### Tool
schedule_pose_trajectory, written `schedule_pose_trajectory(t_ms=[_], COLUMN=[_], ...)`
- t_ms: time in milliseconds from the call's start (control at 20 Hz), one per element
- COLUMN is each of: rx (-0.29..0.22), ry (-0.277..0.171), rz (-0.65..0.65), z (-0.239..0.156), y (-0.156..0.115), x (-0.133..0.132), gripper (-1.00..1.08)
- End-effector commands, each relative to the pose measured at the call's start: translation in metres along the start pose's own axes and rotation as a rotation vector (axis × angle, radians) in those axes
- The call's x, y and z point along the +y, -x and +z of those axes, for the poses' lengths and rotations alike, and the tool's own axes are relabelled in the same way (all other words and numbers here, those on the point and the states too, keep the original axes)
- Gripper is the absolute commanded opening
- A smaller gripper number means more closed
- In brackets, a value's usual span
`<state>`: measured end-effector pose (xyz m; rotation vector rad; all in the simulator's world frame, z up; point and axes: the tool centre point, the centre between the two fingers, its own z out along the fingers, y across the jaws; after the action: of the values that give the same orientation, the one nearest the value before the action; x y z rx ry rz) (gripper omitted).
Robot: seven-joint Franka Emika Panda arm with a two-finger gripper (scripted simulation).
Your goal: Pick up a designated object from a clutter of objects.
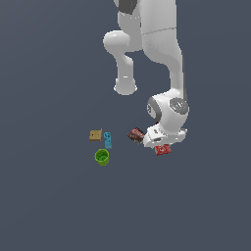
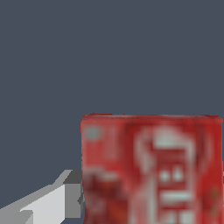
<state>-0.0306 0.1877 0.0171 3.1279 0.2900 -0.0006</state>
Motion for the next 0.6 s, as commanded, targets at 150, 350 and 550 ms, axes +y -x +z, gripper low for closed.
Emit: schedule_pose_trajectory(t_ms=[150,350,550], rx=[0.001,0.001,0.0], ry=[0.0,0.0,0.0], rz=[0.0,0.0,0.0], z=[-0.013,-0.034,-0.064], y=[-0.002,-0.005,-0.009], x=[0.0,-0.001,-0.002], gripper=[-1.0,-1.0,-1.0])
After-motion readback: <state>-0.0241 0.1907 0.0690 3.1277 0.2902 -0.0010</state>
